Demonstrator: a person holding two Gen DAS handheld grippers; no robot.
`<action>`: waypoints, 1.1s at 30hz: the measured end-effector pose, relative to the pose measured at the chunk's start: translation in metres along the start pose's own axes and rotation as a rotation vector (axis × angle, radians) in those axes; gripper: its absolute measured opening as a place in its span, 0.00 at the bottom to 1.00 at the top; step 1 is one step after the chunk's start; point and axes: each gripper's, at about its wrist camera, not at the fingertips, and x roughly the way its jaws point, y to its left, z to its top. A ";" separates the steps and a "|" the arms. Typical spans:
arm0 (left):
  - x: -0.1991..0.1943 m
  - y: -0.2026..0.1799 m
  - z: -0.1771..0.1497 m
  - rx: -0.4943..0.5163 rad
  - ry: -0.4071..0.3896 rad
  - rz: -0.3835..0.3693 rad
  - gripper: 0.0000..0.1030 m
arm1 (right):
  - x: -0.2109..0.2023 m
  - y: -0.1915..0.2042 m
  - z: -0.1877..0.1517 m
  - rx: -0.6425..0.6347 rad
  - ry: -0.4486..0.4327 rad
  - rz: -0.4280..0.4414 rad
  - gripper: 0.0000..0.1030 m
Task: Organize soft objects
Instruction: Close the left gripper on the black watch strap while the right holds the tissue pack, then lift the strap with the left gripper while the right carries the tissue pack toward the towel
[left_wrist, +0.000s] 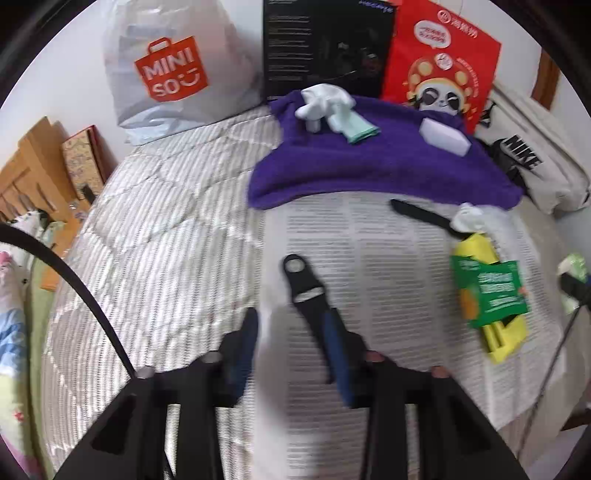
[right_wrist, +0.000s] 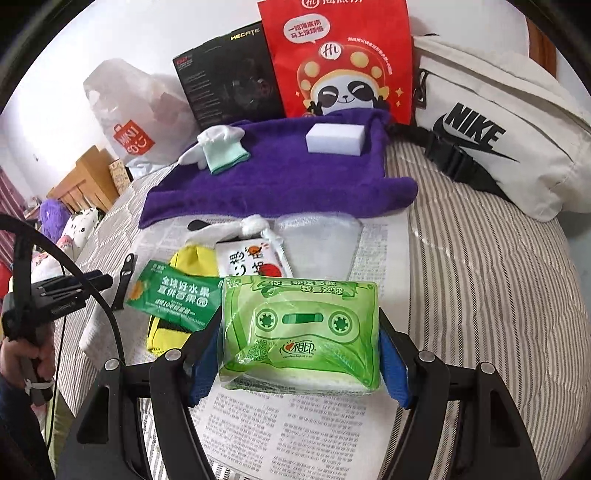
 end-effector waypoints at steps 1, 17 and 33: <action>-0.001 -0.001 0.000 -0.003 -0.002 -0.016 0.50 | 0.001 0.000 -0.001 0.000 0.004 0.000 0.71; 0.029 -0.034 0.003 0.055 -0.004 -0.132 0.20 | 0.002 -0.005 -0.010 0.002 0.033 -0.014 0.71; 0.028 -0.055 -0.004 0.157 -0.123 -0.100 0.49 | 0.003 -0.006 -0.017 0.061 0.043 -0.062 0.71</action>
